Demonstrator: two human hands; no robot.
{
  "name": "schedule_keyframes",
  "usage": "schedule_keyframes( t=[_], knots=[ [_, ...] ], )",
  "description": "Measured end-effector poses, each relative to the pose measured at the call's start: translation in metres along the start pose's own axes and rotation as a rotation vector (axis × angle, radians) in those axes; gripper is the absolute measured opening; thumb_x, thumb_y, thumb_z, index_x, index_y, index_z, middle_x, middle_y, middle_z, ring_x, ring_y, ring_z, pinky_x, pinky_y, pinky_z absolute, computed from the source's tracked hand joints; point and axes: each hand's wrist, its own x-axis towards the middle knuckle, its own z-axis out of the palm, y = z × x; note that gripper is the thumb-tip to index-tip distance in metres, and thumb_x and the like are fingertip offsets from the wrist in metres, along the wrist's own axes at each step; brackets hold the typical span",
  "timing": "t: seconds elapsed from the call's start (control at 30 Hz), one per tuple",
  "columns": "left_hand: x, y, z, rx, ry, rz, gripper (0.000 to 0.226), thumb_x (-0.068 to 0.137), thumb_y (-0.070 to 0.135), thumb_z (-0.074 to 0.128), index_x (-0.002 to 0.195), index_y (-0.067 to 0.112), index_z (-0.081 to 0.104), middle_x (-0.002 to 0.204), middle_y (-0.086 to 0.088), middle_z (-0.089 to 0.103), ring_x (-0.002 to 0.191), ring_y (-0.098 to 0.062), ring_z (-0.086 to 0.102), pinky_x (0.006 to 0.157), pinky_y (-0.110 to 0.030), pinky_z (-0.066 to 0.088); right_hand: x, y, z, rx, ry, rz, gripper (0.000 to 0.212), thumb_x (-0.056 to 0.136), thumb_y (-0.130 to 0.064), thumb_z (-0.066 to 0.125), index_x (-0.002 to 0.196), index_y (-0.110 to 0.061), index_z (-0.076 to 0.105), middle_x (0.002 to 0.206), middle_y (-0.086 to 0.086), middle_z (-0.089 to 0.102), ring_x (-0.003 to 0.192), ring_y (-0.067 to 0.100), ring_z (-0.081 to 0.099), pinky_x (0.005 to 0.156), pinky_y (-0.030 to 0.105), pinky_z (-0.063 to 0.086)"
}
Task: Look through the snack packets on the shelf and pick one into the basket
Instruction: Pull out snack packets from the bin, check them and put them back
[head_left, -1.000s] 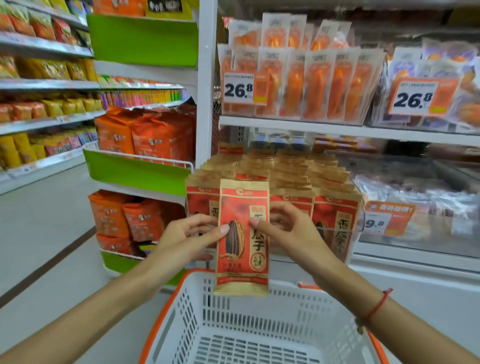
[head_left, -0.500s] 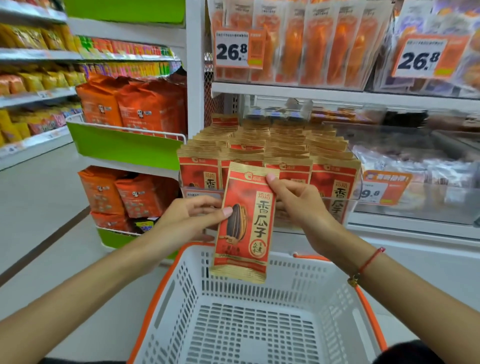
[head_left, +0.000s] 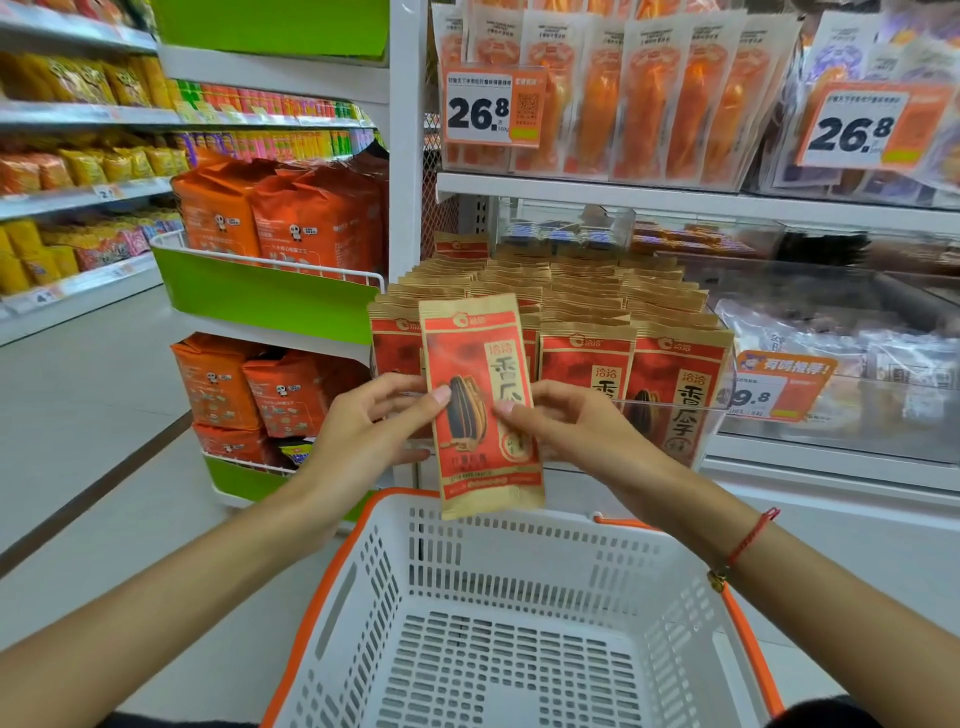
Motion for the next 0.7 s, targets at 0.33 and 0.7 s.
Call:
schedule_keyframes(
  t=[0.33,0.7],
  knots=[
    [-0.002,0.001,0.001,-0.024,0.061,0.049,0.029,0.090,0.034,0.063,0.117,0.024,0.065,0.106,0.006,0.073,0.096,-0.004,0.069,0.071,-0.019,0.057,0.000,0.002,0.001,0.025,-0.047,-0.061,0.041,0.076,-0.016,0.078,0.114,-0.015,0.060,0.106,0.004,0.074,0.100,0.016,0.070,0.096,0.037,0.053],
    [-0.004,-0.005,0.008,0.125,-0.029,0.026,0.021,0.090,0.035,0.061,0.111,0.030,0.061,0.107,0.015,0.068,0.092,0.015,0.061,0.077,-0.009,0.047,-0.010,-0.001,0.011,-0.050,-0.250,0.007,0.042,0.084,-0.002,0.069,0.122,-0.017,0.057,0.117,0.011,0.068,0.109,0.021,0.065,0.100,0.034,0.050]
  ],
)
